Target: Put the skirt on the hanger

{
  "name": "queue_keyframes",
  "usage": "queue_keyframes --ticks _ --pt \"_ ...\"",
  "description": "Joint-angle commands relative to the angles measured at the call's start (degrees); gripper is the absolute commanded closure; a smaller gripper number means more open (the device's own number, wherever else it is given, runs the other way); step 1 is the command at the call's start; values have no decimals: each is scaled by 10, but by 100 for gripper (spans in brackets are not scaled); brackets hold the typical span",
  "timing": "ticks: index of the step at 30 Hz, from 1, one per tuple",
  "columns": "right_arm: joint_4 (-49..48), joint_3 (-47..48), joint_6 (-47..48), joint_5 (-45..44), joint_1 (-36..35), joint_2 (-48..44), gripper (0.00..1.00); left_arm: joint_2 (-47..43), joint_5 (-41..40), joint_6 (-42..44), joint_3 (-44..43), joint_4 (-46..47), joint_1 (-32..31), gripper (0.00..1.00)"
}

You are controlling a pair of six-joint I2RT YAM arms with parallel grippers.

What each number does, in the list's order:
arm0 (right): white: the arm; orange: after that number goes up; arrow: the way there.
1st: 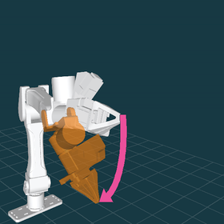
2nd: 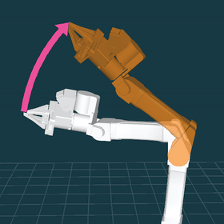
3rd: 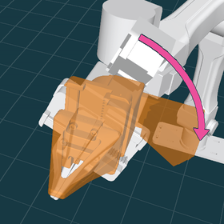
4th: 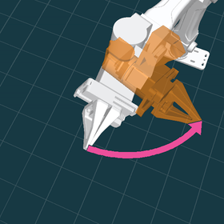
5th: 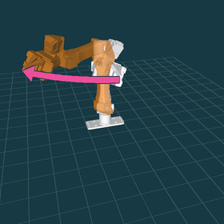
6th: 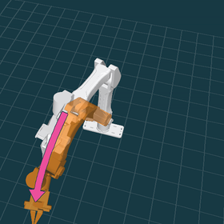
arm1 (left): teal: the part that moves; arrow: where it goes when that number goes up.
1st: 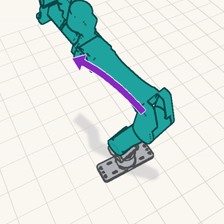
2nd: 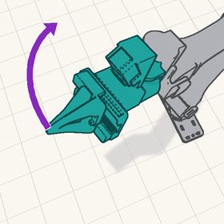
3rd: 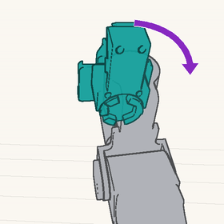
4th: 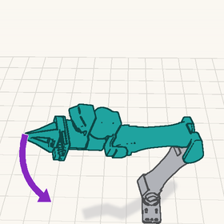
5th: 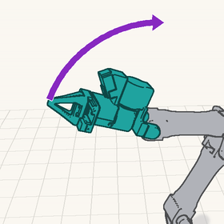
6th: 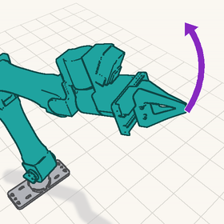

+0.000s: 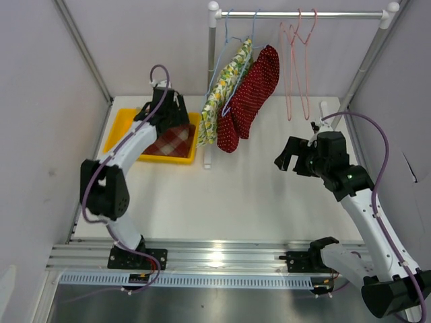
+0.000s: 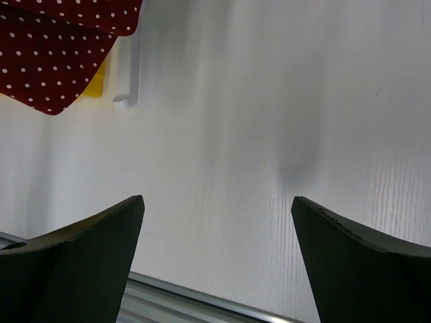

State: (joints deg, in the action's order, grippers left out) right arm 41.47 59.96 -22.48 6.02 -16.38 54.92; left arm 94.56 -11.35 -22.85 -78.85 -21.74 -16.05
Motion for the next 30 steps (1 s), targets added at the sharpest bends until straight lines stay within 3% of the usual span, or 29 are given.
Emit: queue_keyframes --ticks 1,3,10,15,20,22,27,28,30 --pt "-13 31 -3 18 2 -1 1 81 -8 16 -130 -13 2 25" --pt "-13 35 -3 22 2 -1 1 152 -29 17 -201 -48 2 26" --pt "-16 49 -2 35 3 3 1 253 -40 13 -250 -29 1 26" --pt "-22 36 1 42 3 6 1 287 -74 7 -243 -24 -2 28" --pt "-36 21 -1 51 3 6 0 287 -96 7 -225 -11 -11 36" --pt "-38 18 0 49 3 7 1 283 -102 7 -224 -12 -13 42" --pt "-41 16 -2 52 2 11 1 277 -108 16 -228 -21 -13 74" --pt "-42 16 -4 53 3 9 1 276 -110 17 -228 -23 -13 86" --pt "-42 15 -4 53 3 9 1 266 -109 19 -225 -23 -13 96"
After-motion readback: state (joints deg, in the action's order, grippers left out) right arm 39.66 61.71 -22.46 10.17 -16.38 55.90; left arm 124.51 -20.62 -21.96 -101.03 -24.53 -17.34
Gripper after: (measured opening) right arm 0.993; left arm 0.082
